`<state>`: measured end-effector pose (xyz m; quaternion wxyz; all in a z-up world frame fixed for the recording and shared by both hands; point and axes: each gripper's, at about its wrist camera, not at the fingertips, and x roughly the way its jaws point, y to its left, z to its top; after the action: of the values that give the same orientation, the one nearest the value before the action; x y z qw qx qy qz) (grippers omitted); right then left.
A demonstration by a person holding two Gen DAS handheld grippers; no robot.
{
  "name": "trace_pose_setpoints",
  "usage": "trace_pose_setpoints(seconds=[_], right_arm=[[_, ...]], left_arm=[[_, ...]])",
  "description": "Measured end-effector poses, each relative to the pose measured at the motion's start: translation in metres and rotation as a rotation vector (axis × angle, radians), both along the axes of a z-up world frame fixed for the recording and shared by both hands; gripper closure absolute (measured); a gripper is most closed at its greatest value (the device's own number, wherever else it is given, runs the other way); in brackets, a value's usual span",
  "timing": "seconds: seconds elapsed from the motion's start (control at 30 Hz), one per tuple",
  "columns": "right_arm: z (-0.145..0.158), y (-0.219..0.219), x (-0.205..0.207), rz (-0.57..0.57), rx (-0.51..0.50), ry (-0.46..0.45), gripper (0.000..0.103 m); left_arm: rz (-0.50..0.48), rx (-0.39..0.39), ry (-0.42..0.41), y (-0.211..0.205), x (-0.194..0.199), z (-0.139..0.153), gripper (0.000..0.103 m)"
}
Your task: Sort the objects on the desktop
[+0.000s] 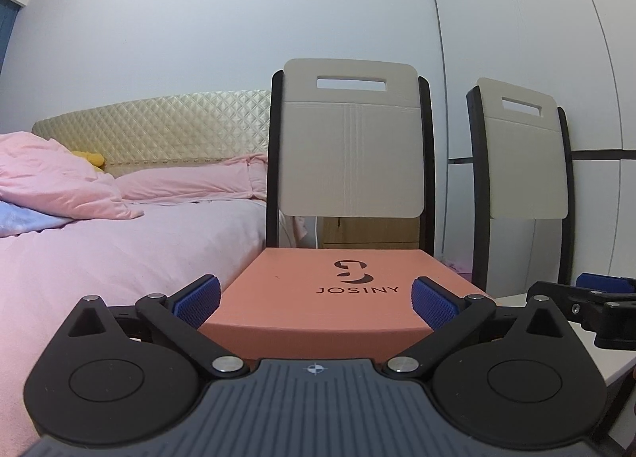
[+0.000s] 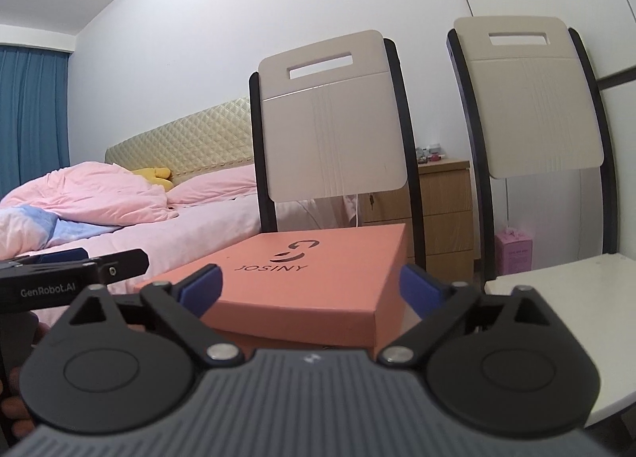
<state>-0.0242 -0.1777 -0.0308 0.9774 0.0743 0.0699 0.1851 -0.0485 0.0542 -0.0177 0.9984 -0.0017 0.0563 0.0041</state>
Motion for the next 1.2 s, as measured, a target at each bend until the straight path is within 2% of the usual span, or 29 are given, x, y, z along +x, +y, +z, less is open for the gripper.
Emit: trace_pose_setpoints(seconds=[0.03,0.4,0.7,1.2], right_arm=[[-0.0004,0.0,0.0009,-0.002,0.0,0.003,0.0],[-0.0012,-0.0028,0.0046,-0.015,0.003,0.032,0.0],[-0.0012,-0.0023,0.0057,-0.06,-0.041,0.063,0.0],[-0.0019,-0.0018,0.0045,-0.092,-0.068,0.055,0.0]], left_arm=[[-0.003,-0.004,0.0,0.0005,-0.0004,0.0,0.0],[0.006,0.014,0.004,-0.0035,-0.0006,-0.0015,0.0],[0.025,0.03,0.018,-0.0054,0.0013,-0.0033,0.0],[0.042,0.032,0.04,-0.0042,0.0034,-0.0048,0.0]])
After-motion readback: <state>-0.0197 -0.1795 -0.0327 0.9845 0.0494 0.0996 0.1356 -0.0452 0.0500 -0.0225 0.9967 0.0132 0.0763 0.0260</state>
